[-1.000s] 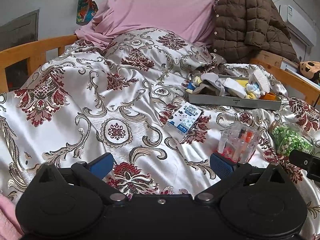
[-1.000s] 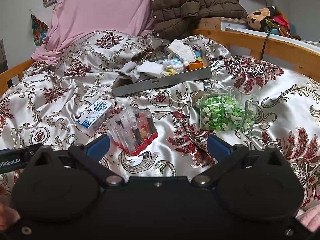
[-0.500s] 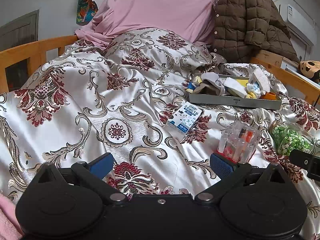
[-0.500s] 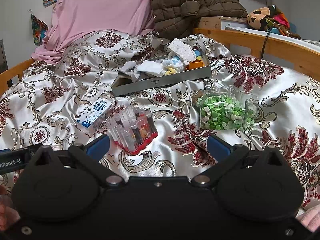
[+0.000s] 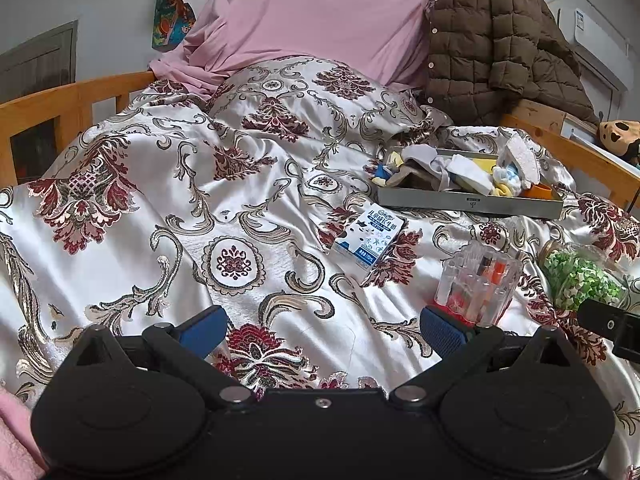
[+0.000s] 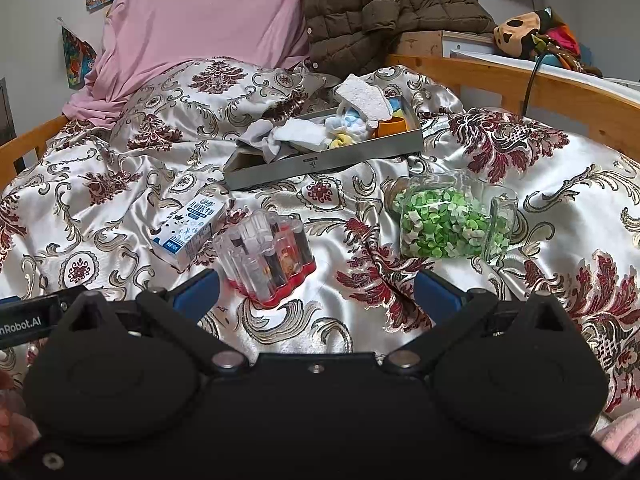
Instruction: Organize soft objects
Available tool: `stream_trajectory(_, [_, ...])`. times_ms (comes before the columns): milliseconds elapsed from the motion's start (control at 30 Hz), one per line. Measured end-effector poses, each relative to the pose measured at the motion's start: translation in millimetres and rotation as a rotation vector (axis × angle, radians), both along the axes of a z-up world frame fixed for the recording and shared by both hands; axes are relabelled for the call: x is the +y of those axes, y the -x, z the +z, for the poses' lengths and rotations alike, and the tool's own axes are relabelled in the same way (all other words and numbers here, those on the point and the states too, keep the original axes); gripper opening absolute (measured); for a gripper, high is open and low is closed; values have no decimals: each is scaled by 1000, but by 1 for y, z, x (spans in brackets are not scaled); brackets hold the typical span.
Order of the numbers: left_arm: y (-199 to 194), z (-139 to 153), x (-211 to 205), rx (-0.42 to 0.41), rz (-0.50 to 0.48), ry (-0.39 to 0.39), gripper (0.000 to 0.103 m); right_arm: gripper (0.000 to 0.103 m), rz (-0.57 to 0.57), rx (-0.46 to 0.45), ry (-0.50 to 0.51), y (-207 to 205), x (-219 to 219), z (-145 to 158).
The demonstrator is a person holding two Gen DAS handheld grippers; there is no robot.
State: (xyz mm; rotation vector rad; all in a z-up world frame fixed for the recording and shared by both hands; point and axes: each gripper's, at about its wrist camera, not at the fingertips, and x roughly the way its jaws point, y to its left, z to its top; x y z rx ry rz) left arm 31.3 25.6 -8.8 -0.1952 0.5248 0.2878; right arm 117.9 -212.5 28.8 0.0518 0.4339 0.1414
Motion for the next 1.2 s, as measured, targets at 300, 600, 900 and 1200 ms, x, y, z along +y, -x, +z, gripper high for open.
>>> stream_trajectory(300, [0, 0, 0, 0, 0, -2, 102, 102, 0, 3, 0, 1, 1, -3])
stream_trajectory(600, [0, 0, 0, 1, 0, -2, 102, 103, 0, 4, 0, 1, 1, -3])
stream_trajectory(900, [0, 0, 0, 2, 0, -2, 102, 102, 2, 7, 0, 2, 0, -6])
stream_trajectory(1200, [0, 0, 0, 3, 1, -3, 102, 103, 3, 10, 0, 3, 0, -6])
